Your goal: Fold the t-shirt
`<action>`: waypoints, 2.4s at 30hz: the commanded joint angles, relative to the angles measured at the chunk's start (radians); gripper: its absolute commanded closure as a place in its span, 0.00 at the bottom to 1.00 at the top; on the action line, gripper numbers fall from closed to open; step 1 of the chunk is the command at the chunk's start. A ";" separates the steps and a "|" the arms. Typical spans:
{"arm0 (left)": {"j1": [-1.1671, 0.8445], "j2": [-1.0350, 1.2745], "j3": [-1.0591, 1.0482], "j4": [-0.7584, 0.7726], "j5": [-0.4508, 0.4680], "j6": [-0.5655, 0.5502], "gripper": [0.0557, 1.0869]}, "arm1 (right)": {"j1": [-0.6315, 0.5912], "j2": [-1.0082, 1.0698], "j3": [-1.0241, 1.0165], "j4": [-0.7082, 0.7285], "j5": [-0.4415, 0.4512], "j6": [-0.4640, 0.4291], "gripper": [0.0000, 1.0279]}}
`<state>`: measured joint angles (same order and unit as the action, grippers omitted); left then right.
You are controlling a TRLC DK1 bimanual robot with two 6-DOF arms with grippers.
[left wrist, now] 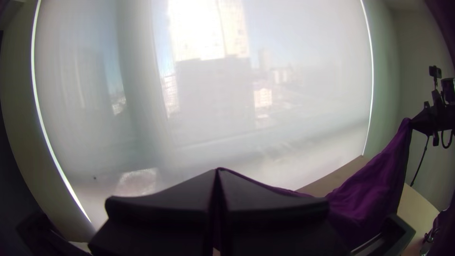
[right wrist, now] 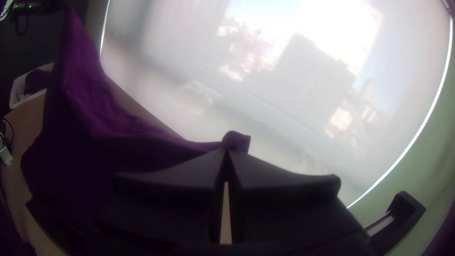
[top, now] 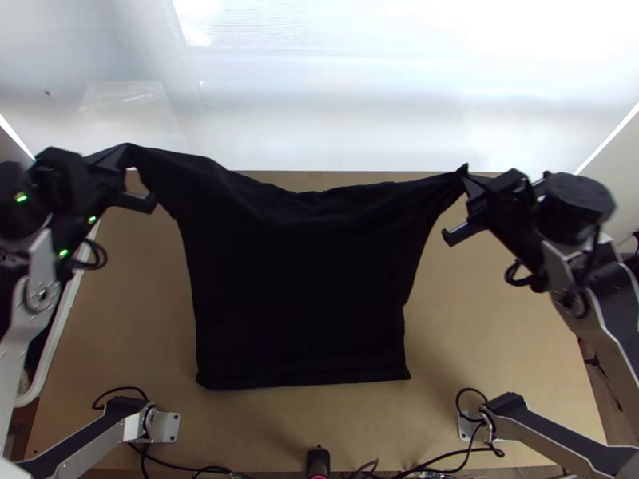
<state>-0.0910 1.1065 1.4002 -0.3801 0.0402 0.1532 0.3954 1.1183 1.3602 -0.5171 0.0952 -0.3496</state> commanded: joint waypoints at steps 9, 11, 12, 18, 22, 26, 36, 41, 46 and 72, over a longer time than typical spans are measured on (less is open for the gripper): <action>0.060 0.556 0.025 0.357 0.000 0.017 0.97 | -0.128 0.307 -0.127 0.316 -0.017 0.047 0.97; 0.060 0.625 0.088 0.362 0.000 0.017 0.97 | -0.136 0.336 -0.124 0.330 -0.015 0.060 0.97; 0.059 0.662 0.120 0.368 0.000 0.017 0.97 | -0.138 0.350 -0.122 0.335 -0.015 0.061 0.97; 0.045 0.866 0.299 0.382 -0.005 0.017 0.97 | -0.145 0.443 -0.098 0.377 -0.015 0.057 0.97; 0.030 0.978 0.399 0.382 -0.005 0.017 0.97 | -0.153 0.494 -0.085 0.387 -0.015 0.078 0.97; -0.009 1.083 0.520 0.379 -0.013 0.028 0.97 | -0.158 0.522 -0.095 0.411 -0.015 0.075 0.97; -0.076 1.340 0.898 0.320 -0.103 0.048 0.97 | -0.185 0.532 -0.087 0.431 -0.015 0.075 0.97; -0.088 1.291 0.835 0.239 -0.106 -0.020 0.95 | -0.185 0.525 -0.101 0.431 -0.015 0.078 0.97; -0.092 1.237 0.826 0.029 -0.017 -0.118 0.03 | -0.178 0.503 -0.128 0.431 -0.015 0.083 0.97; -0.489 0.481 0.063 -0.217 0.171 -0.021 0.05 | -0.151 0.413 -0.168 0.391 -0.018 0.098 0.97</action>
<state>-0.3874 1.7592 1.7325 -0.5930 0.1856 0.0711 0.2401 1.5475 1.1961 -0.1173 0.0784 -0.2504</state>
